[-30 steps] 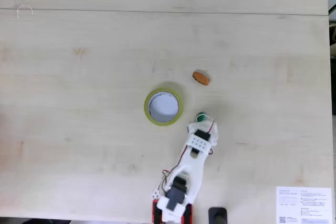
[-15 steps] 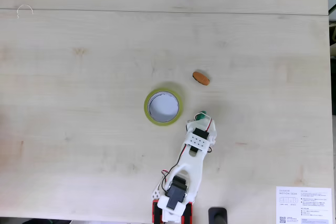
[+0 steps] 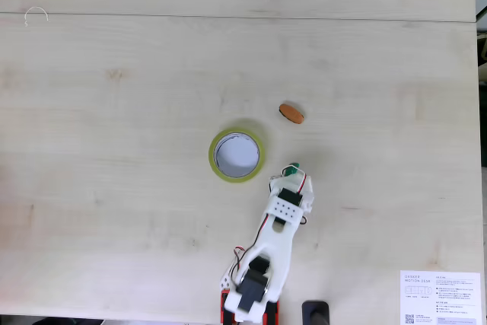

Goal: Grasp a cucumber and put it in the hole.

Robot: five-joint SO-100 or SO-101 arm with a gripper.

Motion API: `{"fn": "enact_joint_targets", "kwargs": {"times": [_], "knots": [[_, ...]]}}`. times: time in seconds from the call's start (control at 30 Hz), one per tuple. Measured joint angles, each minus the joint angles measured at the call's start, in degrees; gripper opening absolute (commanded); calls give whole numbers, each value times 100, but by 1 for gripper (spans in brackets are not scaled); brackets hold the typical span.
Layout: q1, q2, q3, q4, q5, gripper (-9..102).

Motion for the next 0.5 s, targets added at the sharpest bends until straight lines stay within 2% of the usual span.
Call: {"fn": "enact_joint_targets", "kwargs": {"times": [0.23, 0.5], "knots": [[-9, 958, -62, 615, 62, 9], [-88, 1538, -844, 1257, 352, 10]]}}
